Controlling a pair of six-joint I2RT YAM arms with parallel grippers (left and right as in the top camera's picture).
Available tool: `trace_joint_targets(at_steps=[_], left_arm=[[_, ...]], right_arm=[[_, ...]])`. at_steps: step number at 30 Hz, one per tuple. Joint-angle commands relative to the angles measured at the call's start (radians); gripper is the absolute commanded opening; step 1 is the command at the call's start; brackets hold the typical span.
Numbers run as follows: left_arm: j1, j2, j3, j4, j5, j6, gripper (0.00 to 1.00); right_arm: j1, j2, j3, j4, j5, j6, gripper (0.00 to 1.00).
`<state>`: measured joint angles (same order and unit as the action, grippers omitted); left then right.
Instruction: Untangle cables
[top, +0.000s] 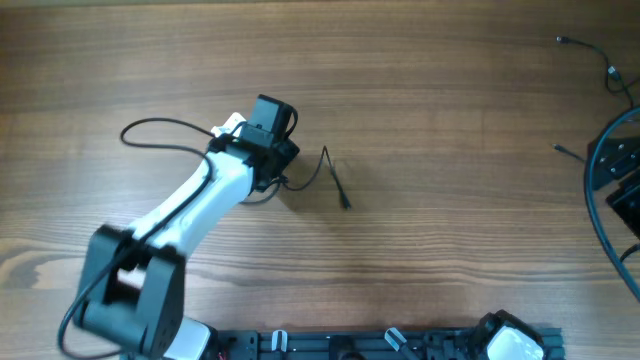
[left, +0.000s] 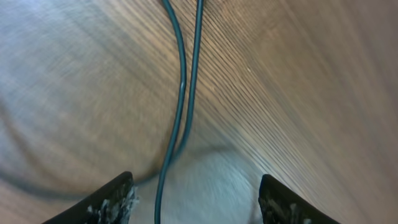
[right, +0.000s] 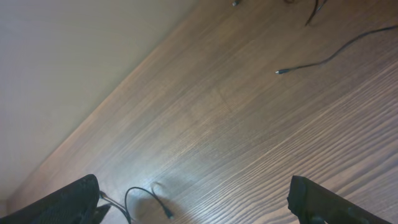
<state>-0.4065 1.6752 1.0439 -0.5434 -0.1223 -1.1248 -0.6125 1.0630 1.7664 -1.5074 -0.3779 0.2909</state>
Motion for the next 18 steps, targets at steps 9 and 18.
trace_joint_targets(at_steps=[9, 18], left_arm=[[0.003, 0.243, -0.012, 0.125, -0.016, 0.1, 0.13], [-0.108, 0.2, 0.193, 0.163, 0.156, 0.168, 0.04]], right_arm=[[-0.002, 0.105, -0.007, 0.004, -0.016, 0.001, 1.0], [-0.002, 0.105, -0.007, 0.006, -0.016, -0.003, 1.0]])
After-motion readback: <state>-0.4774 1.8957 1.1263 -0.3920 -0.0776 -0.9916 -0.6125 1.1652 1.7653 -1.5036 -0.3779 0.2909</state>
